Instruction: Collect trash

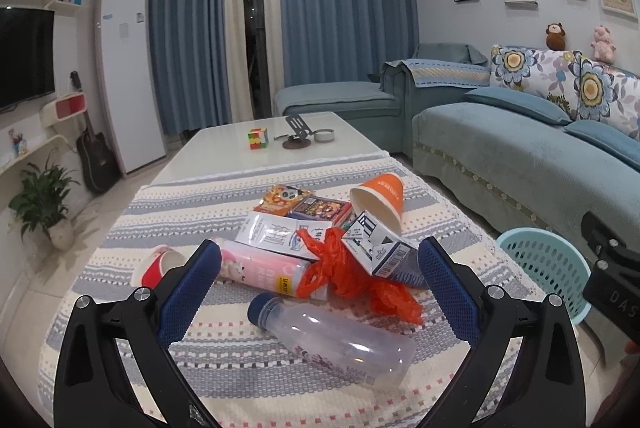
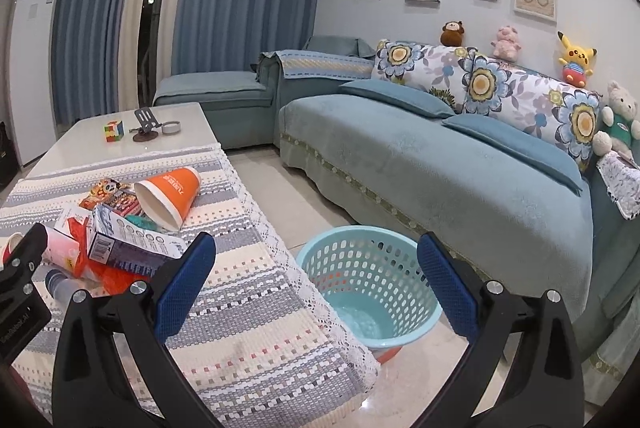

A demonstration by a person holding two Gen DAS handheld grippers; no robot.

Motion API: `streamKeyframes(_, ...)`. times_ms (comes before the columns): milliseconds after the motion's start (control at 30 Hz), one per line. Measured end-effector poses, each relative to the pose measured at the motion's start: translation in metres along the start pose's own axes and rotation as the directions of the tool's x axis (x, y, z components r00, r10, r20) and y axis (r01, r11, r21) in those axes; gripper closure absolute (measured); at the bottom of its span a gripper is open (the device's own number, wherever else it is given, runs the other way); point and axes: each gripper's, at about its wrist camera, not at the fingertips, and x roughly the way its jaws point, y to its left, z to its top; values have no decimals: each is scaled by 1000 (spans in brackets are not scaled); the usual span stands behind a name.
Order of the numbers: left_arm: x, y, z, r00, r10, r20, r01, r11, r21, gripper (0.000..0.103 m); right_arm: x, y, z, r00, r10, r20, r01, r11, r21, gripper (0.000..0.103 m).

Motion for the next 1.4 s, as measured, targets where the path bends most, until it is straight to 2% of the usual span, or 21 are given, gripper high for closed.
streamKeyframes(200, -1, -1, 3, 1000, 0, 1, 0, 1000, 17, 7, 2, -1, -1, 1000, 4, -10, -4, 1000, 9, 8)
streamKeyframes(867, 3, 6, 4, 1000, -11, -15, 11, 1000, -19, 7, 6, -5, -2, 1000, 14, -28, -14, 999, 31, 8)
streamKeyframes(1400, 6, 9, 3, 1000, -10, -18, 10, 1000, -12, 7, 5, 0, -2, 1000, 10, -28, -10, 1000, 3, 8)
